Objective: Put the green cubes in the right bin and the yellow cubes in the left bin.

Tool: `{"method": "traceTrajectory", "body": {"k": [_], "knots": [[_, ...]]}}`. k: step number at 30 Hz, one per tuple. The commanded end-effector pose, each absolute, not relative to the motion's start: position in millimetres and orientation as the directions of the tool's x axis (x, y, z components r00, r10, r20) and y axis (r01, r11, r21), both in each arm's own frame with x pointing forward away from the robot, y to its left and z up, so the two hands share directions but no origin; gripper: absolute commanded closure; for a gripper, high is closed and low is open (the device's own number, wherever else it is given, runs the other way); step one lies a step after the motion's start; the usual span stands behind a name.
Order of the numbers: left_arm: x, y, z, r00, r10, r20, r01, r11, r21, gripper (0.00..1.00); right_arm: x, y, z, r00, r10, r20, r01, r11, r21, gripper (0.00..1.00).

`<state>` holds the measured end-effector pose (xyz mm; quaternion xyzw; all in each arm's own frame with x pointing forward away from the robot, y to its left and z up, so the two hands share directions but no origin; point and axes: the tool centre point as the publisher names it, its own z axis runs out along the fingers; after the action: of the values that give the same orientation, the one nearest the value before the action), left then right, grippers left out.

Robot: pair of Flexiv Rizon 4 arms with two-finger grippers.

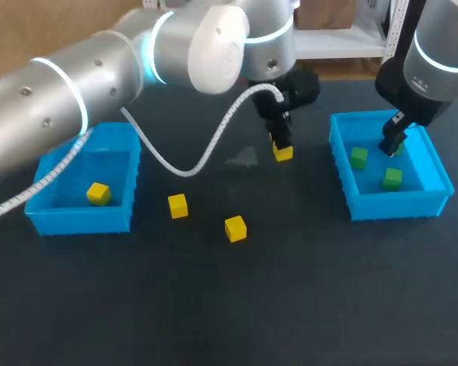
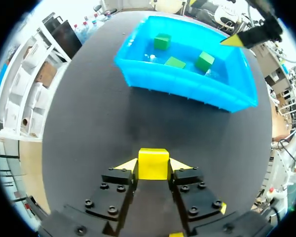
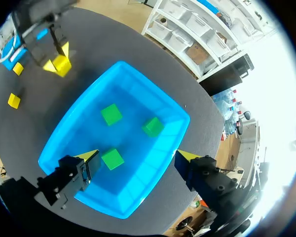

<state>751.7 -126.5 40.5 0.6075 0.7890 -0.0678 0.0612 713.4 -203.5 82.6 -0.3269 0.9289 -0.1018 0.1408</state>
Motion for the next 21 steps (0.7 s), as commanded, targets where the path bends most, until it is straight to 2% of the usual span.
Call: {"method": "traceTrajectory", "body": {"k": [1, 12, 21], "knots": [[734, -99, 66, -0.256, 0.948, -0.190, 0.965, 0.262, 0.006, 1.00, 712, -204, 83, -0.746, -0.636, -0.198, -0.578, 0.766, -0.283, 0.00], [716, -26, 99, -0.366, 0.916, -0.164, 0.925, 0.378, 0.048, 1.00, 712, -204, 83, -0.746, -0.636, -0.198, -0.578, 0.766, -0.283, 0.00], [697, 35, 102, -0.471, 0.870, -0.144, 0.874, 0.483, 0.058, 1.00, 712, -204, 83, -0.746, -0.636, -0.198, -0.578, 0.766, -0.283, 0.00]]}}
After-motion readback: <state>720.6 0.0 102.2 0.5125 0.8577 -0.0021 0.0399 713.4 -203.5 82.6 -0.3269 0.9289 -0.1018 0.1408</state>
